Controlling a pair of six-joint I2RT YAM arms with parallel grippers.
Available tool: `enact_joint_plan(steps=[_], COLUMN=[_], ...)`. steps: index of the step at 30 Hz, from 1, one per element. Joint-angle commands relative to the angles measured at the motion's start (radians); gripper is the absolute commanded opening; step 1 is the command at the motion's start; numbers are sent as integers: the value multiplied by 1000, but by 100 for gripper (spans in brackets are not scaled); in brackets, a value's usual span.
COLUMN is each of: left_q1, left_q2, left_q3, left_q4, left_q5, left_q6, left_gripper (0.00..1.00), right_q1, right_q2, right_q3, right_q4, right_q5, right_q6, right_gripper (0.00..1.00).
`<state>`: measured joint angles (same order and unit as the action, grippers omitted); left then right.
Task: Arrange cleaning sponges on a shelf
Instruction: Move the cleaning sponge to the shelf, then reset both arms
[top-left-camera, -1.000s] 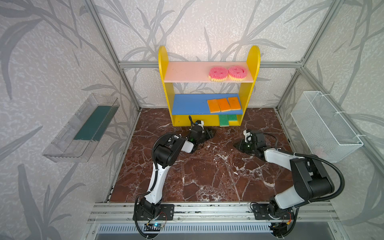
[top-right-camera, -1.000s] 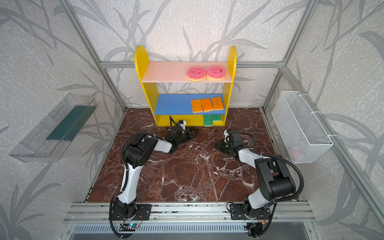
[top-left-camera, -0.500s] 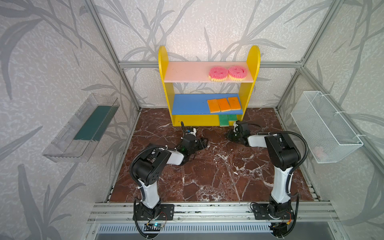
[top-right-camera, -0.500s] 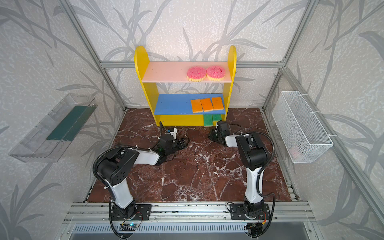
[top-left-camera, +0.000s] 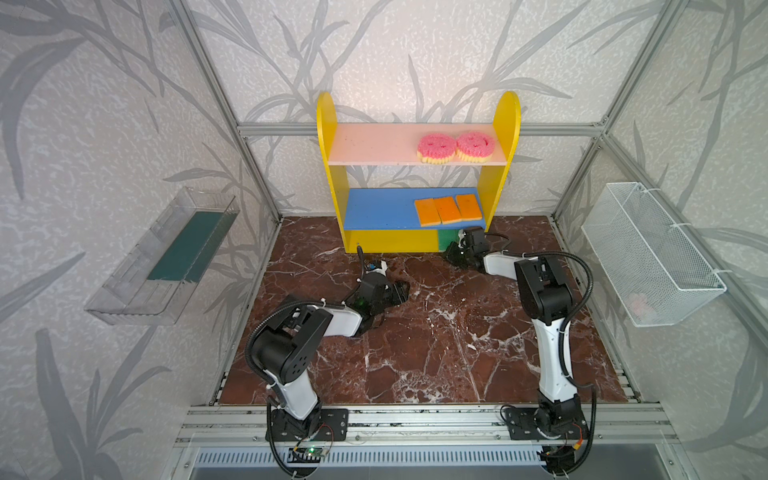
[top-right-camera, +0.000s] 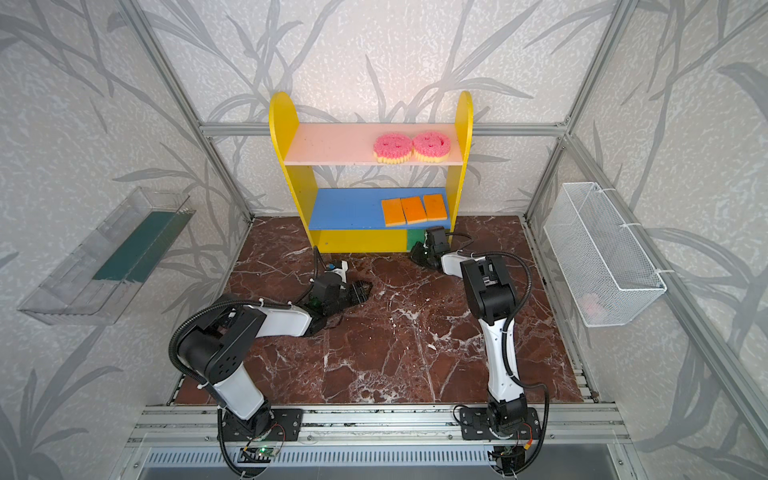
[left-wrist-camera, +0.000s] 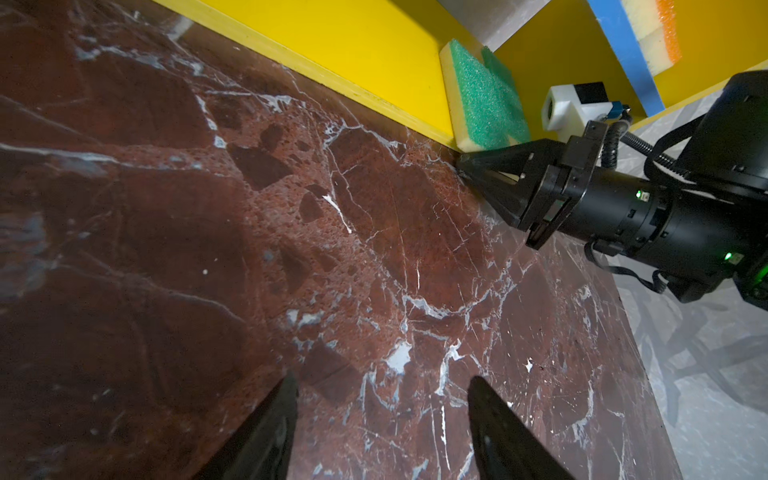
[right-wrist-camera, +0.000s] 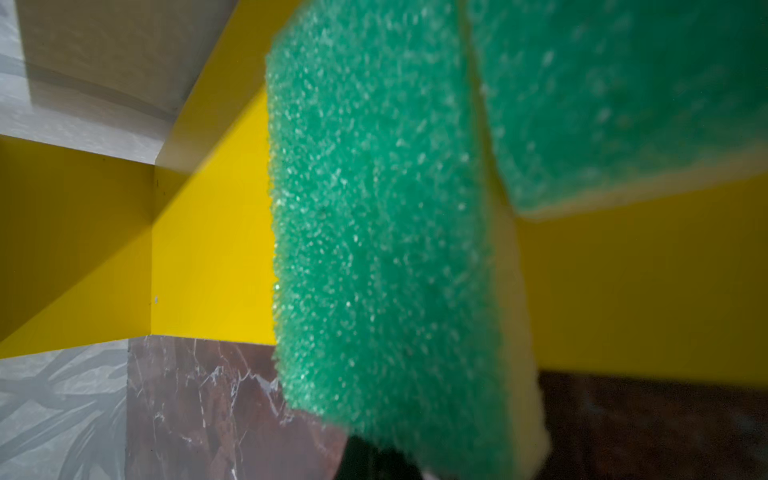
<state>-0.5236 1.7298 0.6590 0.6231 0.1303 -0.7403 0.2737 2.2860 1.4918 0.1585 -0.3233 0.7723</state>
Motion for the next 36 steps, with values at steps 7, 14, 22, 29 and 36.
enact_joint_plan(steps=[7,14,22,29,36], left_q1=[-6,-6,-8,-14,-9], left_q2=[-6,-17,-111,-330,-681], left_q3=[-4,0,-21,-52,-1], left_q4=[-12,-28,-100,-299,-698], left_q5=[-23,-24,-34,-103,-299], left_q6=[10,7,3,-9,56], left_gripper=[66,66,66,66,67], right_q1=[-15,-14,-5,17,29], right_q2=[37,-11,-143,-351,-757], right_q3=[30,-47,-232,-431,-677], right_q4=[-3,56,136,134,-10], right_q5=[12,-15,-42,-42,57], right_q6=[-22,-27,-22,-72,-223], right_gripper=[0,0,2,2,7])
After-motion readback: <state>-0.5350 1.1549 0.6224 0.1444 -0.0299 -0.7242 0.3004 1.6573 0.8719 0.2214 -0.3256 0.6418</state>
